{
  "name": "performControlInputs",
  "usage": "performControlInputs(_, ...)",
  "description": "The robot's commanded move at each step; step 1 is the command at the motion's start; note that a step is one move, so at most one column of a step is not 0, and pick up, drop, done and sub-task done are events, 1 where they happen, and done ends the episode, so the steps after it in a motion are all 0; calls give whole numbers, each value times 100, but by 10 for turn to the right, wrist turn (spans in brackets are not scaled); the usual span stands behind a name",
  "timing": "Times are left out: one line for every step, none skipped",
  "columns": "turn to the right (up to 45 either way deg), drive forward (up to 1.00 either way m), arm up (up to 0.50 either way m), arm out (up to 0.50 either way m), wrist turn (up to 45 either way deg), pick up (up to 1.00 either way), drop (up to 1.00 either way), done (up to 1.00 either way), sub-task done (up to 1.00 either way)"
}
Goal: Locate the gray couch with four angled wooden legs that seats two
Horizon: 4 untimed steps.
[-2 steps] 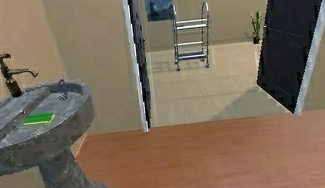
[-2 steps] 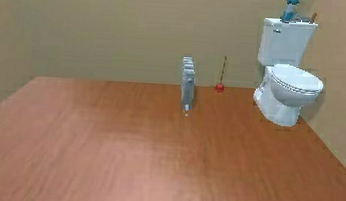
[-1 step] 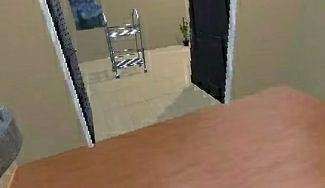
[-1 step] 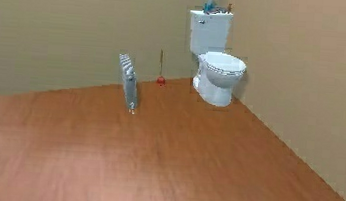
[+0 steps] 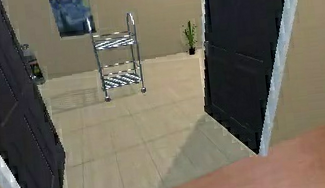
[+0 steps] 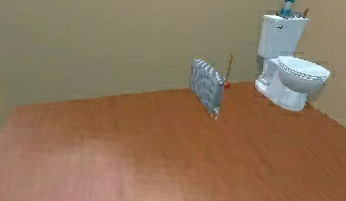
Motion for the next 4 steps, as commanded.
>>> performControlInputs(0, 100, 0, 0, 0, 0, 0, 0, 0)
performControlInputs(0, 100, 0, 0, 0, 0, 0, 0, 0)
performControlInputs(90, 0, 0, 0, 0, 0, 0, 0, 0)
performControlInputs(0, 30, 0, 0, 0, 0, 0, 0, 0)
